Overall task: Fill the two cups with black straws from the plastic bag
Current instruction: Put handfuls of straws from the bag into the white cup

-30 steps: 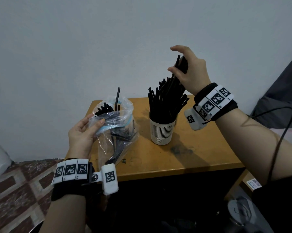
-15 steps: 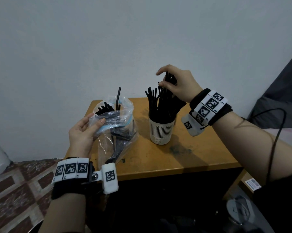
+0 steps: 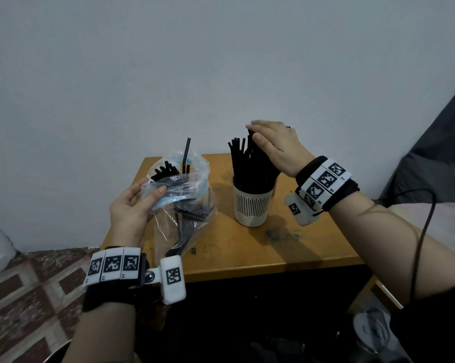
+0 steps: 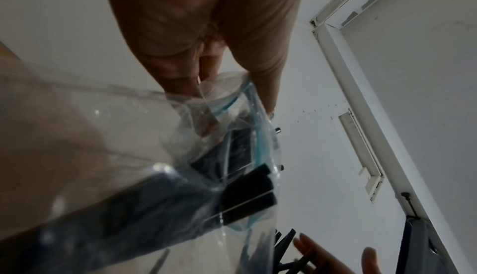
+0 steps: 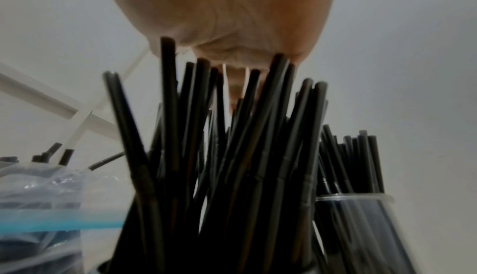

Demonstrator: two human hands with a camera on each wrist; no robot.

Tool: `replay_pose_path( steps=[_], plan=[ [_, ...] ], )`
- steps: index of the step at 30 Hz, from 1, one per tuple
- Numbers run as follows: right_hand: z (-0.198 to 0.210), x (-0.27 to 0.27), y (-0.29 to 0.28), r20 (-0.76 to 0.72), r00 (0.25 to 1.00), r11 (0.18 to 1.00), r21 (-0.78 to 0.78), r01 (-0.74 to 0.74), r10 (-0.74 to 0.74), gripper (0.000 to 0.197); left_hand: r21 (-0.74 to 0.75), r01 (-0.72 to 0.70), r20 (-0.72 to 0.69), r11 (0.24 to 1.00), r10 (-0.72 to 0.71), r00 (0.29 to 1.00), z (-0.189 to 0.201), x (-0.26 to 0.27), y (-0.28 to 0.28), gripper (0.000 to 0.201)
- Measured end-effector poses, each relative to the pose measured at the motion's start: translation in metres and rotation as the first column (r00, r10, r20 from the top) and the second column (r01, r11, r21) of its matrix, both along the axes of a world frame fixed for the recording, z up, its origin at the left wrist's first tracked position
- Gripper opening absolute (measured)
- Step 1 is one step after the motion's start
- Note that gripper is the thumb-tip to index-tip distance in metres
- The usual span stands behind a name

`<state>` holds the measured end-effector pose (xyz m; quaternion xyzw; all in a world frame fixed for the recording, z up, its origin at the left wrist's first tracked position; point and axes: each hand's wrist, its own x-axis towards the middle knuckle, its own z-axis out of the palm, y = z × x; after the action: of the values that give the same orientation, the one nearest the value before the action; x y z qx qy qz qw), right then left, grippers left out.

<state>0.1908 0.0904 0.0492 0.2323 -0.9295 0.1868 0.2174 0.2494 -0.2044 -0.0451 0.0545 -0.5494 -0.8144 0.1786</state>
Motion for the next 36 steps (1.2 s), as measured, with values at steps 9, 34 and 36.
replay_pose_path(
  steps=[9,34,36],
  plan=[
    [-0.005,-0.001,0.001,-0.055,0.998,1.000,-0.018,0.002,-0.003,0.077,-0.004,0.010,-0.025,1.000,-0.010,1.000,-0.001,0.001,0.004,0.067],
    [-0.054,0.094,-0.087,0.196,0.973,0.830,-0.558,0.009,0.121,0.080,-0.104,0.380,-0.067,0.919,-0.387,0.919,-0.002,0.025,-0.012,0.102],
    [-0.060,0.092,-0.089,0.247,0.965,0.870,-0.491,0.048,0.085,0.076,-0.113,0.411,-0.049,0.905,-0.418,0.907,-0.005,0.028,-0.010,0.102]
  ],
)
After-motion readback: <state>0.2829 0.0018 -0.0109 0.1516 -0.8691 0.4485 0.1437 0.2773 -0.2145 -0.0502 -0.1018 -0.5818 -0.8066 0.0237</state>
